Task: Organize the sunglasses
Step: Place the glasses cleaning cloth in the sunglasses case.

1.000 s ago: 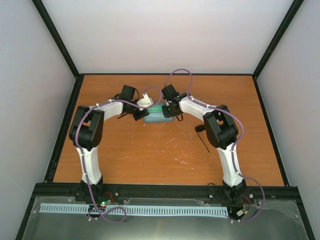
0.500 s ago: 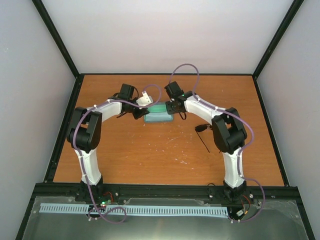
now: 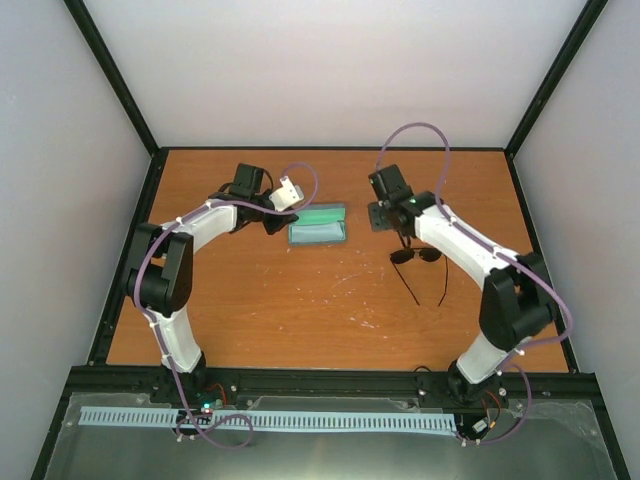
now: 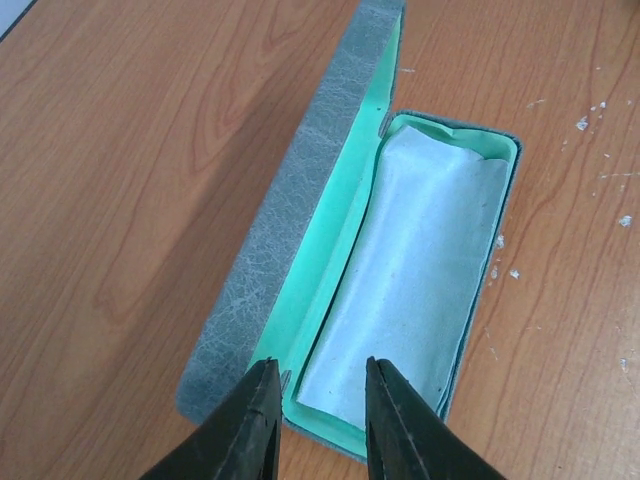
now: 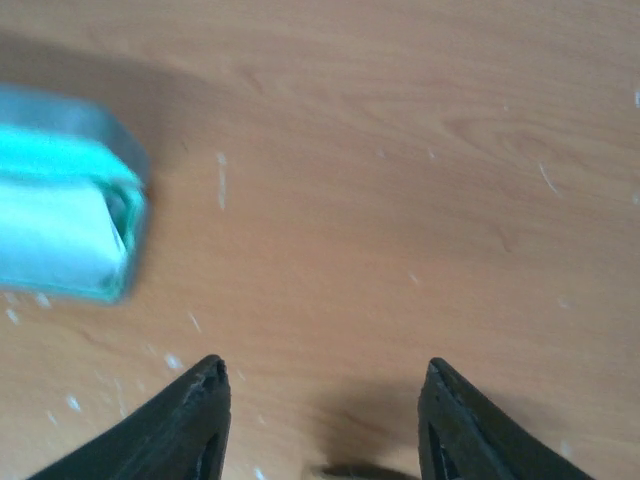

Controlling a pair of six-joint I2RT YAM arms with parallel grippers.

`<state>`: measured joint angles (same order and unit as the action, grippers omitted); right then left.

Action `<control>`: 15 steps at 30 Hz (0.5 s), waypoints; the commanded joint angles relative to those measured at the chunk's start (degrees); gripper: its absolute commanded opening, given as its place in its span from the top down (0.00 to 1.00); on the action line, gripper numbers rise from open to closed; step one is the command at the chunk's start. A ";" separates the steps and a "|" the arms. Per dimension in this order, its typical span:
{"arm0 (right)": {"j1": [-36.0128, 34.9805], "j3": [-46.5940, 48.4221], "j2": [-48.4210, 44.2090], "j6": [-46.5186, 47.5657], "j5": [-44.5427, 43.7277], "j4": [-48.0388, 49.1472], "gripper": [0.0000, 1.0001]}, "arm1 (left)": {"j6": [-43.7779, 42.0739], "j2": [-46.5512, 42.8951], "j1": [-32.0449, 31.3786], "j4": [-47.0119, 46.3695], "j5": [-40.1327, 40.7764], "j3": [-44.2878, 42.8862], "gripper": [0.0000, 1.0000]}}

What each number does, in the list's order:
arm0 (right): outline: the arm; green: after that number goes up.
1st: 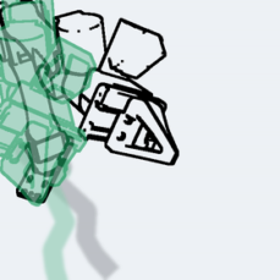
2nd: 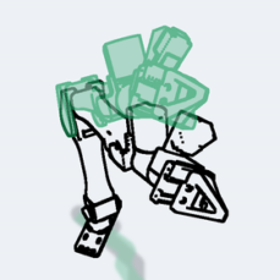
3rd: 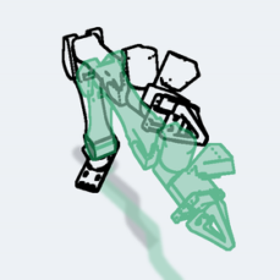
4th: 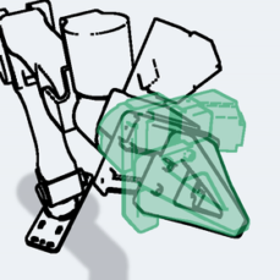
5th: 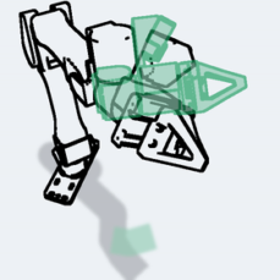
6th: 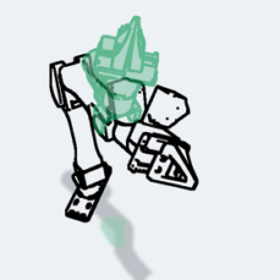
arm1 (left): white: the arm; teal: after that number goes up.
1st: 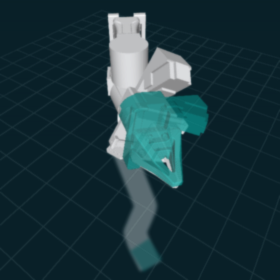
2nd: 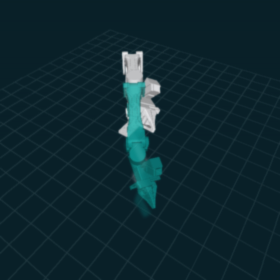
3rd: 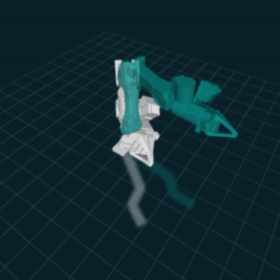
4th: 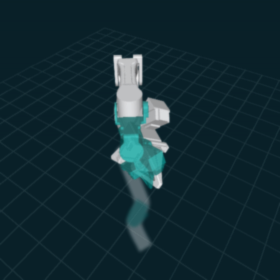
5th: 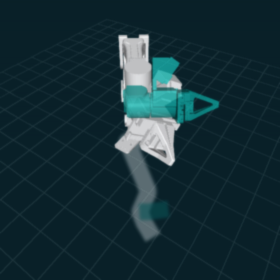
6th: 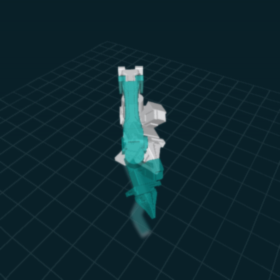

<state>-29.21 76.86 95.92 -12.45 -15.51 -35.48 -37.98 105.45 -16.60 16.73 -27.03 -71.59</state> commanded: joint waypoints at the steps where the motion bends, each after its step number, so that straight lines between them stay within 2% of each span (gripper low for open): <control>1: 1.35 -8.52 -6.89 13.79 -0.54 -3.50 0.44 | 0.03 -0.80 0.43 0.66 -1.33 0.07 0.74; 4: 4.39 -14.86 -12.89 20.28 4.00 -1.84 0.36 | -0.96 -0.43 0.42 0.76 -1.10 -0.23 0.75; 6: 7.03 -19.84 -17.82 26.90 13.52 1.45 0.32 | -1.48 -0.25 0.43 0.74 -1.01 -0.41 0.75; 7: 7.39 -23.03 -21.06 29.77 14.68 4.79 0.32 | -1.68 -0.16 0.43 0.78 -1.13 -0.44 0.74; 9: 8.93 -29.07 -27.72 33.91 16.58 14.55 0.37 | -2.04 -0.22 0.43 0.77 -0.96 -0.43 0.75; 11: 13.00 -33.12 -32.68 36.26 21.08 19.67 0.42 | -2.26 -0.32 0.45 0.80 -0.47 -0.17 0.75; 13: 17.55 -34.11 -33.85 38.61 23.45 19.61 0.42 | -2.28 -0.37 0.43 0.86 -0.15 0.10 0.75; 15: 18.93 -33.28 -31.56 42.45 24.33 16.62 0.40 | -2.43 -0.29 0.47 0.89 -0.18 0.49 0.75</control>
<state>-14.15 43.59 62.98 19.86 2.39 -23.92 -39.05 105.47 -16.49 17.19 -27.16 -71.46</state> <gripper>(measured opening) 0.584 0.253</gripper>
